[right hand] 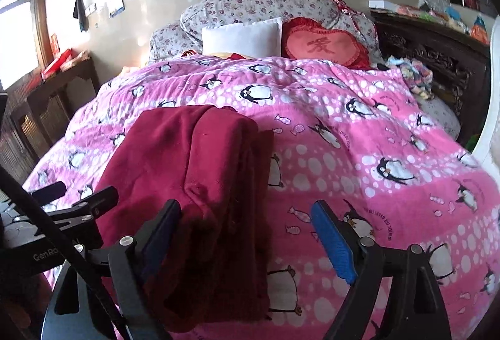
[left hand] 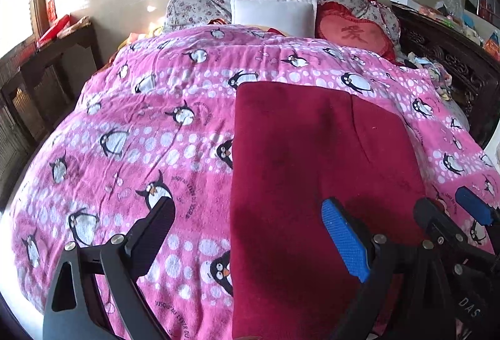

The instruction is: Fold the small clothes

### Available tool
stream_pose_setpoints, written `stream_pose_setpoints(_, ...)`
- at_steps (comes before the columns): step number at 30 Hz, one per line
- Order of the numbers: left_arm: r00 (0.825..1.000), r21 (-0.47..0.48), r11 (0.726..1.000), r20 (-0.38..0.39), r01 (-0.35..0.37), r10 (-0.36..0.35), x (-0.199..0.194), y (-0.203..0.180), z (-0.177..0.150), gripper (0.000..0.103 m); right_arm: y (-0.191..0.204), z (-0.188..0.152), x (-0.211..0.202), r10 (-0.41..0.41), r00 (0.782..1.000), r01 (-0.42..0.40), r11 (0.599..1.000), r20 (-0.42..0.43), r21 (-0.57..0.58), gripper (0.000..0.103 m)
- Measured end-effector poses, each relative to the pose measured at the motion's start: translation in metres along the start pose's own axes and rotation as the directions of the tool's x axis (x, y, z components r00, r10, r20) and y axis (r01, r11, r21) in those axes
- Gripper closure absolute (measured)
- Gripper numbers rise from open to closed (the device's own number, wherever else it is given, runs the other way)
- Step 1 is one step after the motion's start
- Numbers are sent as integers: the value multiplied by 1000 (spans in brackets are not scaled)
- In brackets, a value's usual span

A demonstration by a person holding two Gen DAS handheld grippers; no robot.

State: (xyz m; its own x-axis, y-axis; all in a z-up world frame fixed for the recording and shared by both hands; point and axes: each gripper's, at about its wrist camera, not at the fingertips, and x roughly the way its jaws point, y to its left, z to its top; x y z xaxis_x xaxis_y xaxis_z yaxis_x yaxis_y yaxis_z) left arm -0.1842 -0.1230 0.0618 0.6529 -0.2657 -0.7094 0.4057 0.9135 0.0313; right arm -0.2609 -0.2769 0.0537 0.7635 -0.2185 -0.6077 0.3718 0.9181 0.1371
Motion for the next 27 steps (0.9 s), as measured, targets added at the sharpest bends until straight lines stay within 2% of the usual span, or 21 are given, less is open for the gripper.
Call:
stream_pose_setpoints(12, 1000, 12, 1000, 20, -2, 2, 8, -6, 1, 8, 4, 1, 2, -13, 1000, 12, 999, -15, -31, 11)
stream_pose_setpoints(19, 999, 4, 1000, 54, -6, 5, 4, 3, 4, 8, 10, 11, -5, -39, 999, 39, 998, 4, -51, 11)
stream_pose_setpoints(27, 998, -7, 1000, 56, -3, 3, 2, 8, 5, 8, 11, 17, -10, -51, 999, 52, 997, 17, -48, 11)
